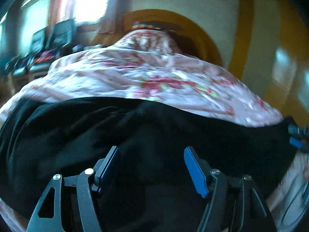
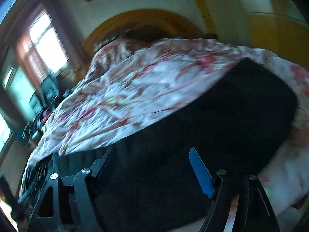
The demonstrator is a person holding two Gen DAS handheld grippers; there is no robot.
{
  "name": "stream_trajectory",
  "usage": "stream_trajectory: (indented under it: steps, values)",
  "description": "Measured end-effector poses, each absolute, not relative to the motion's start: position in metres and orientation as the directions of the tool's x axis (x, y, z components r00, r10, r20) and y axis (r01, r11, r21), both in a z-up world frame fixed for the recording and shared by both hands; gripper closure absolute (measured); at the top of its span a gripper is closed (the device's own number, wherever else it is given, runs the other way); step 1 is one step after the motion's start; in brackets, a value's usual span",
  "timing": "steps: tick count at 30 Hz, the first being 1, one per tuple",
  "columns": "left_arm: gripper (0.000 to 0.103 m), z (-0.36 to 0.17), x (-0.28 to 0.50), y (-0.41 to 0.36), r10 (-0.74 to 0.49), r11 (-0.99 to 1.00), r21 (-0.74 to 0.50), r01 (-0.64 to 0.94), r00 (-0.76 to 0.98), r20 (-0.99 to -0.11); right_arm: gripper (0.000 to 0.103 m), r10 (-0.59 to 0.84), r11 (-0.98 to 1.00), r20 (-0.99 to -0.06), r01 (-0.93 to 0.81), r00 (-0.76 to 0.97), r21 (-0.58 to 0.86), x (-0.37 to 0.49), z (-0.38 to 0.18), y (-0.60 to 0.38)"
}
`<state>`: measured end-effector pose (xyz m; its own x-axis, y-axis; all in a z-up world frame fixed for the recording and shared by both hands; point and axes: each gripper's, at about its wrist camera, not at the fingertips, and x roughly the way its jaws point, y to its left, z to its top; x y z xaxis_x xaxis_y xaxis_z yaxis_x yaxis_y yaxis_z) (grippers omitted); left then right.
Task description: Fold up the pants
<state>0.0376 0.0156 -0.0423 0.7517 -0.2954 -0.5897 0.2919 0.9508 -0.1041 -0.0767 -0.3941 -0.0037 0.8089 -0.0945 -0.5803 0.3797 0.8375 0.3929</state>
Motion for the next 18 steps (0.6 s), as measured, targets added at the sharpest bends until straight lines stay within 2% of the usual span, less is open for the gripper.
stream_trajectory:
  steps: [4,10,14,18]
  values:
    - [0.033,-0.045,0.032,0.0,-0.289,0.943,-0.043,0.331,0.745,-0.601,0.026,-0.166,0.765,-0.563,0.466,0.809,0.445,-0.106,0.0,-0.423]
    - [0.033,-0.049,0.041,0.013,-0.251,0.962,-0.081,0.259,0.738,-0.626,0.026,-0.328,0.634,-0.541,0.605,0.775,0.483,-0.15,0.001,-0.458]
    - [0.033,-0.055,0.05,0.028,-0.227,0.973,-0.12,0.196,0.73,-0.645,0.025,-0.282,0.491,-0.56,0.619,0.779,0.613,-0.158,-0.022,-0.489]
    - [0.033,-0.056,0.051,0.033,-0.225,0.974,-0.135,0.181,0.727,-0.648,0.025,-0.205,0.462,-0.494,0.528,0.845,0.712,-0.152,-0.034,-0.508]
